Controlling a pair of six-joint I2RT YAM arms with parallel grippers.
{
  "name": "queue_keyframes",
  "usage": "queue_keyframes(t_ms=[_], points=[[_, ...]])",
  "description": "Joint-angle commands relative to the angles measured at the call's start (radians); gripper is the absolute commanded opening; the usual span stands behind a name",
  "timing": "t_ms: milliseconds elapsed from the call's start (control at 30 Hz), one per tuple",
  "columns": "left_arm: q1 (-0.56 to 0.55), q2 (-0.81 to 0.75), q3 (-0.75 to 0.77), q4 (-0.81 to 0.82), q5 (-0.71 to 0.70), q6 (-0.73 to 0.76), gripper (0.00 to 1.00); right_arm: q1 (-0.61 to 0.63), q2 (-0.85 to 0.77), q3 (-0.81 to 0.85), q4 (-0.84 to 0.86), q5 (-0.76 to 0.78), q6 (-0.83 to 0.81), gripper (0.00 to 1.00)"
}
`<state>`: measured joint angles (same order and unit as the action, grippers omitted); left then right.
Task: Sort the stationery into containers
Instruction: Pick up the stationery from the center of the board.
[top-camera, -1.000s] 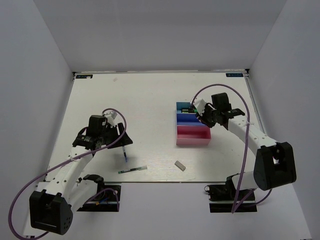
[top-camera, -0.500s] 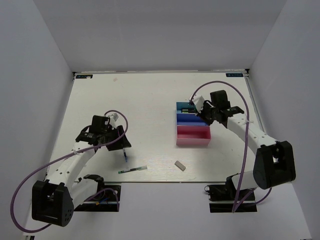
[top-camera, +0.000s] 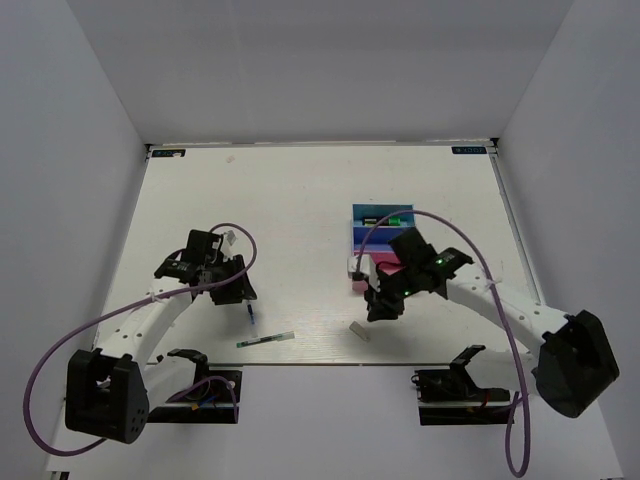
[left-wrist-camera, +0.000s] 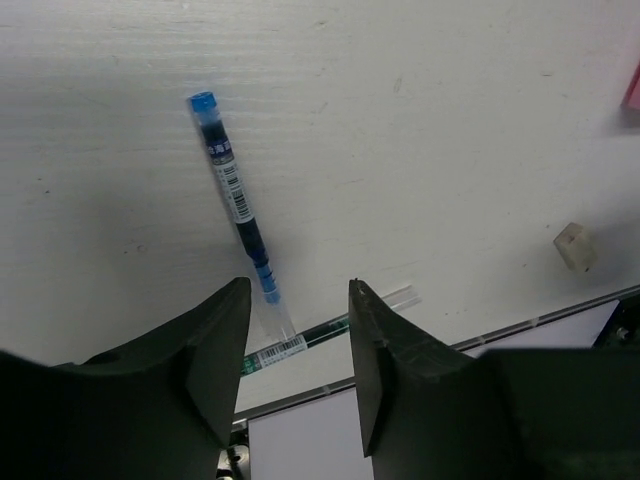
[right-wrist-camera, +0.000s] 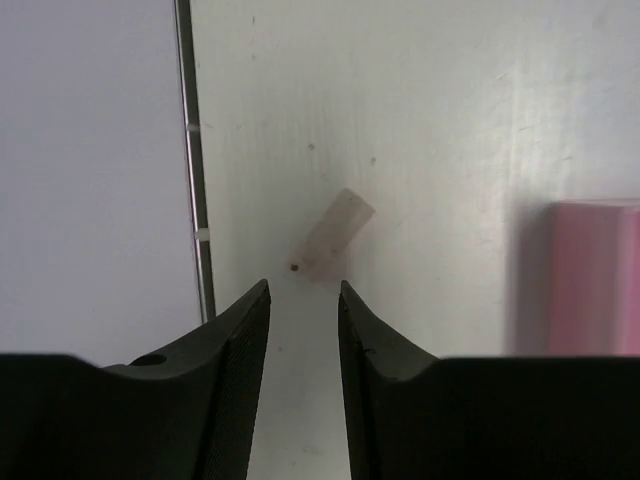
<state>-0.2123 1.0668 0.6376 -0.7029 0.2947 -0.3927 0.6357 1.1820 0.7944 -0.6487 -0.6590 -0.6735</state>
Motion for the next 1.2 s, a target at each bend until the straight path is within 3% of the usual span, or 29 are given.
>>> queue_keyframes(t_ms=[0, 267, 433, 567, 700, 900, 967, 1167], points=[[-0.002, 0.002, 0.045, -0.024, -0.054, 0.006, 0.55, 0.094, 0.037, -0.067, 0.107, 0.152, 0.161, 0.38], [-0.002, -0.008, 0.045, -0.035, -0.078, 0.011, 0.57, 0.237, 0.12, -0.107, 0.26, 0.392, 0.328, 0.41], [-0.004, -0.008, 0.048, -0.038, -0.075, 0.012, 0.57, 0.291, 0.183, -0.086, 0.267, 0.427, 0.4, 0.43], [-0.004, -0.011, 0.048, -0.041, -0.081, 0.017, 0.57, 0.326, 0.235, -0.064, 0.25, 0.406, 0.411, 0.51], [-0.004, -0.018, 0.05, -0.041, -0.078, 0.017, 0.57, 0.366, 0.26, -0.072, 0.273, 0.467, 0.414, 0.51], [-0.002, -0.021, 0.047, -0.044, -0.086, 0.017, 0.57, 0.424, 0.278, -0.112, 0.325, 0.64, 0.371, 0.28], [-0.002, -0.022, 0.047, -0.041, -0.085, 0.018, 0.57, 0.444, 0.278, -0.119, 0.343, 0.72, 0.344, 0.26], [-0.004, -0.024, 0.047, -0.043, -0.091, 0.021, 0.56, 0.476, 0.284, -0.129, 0.368, 0.822, 0.296, 0.0]])
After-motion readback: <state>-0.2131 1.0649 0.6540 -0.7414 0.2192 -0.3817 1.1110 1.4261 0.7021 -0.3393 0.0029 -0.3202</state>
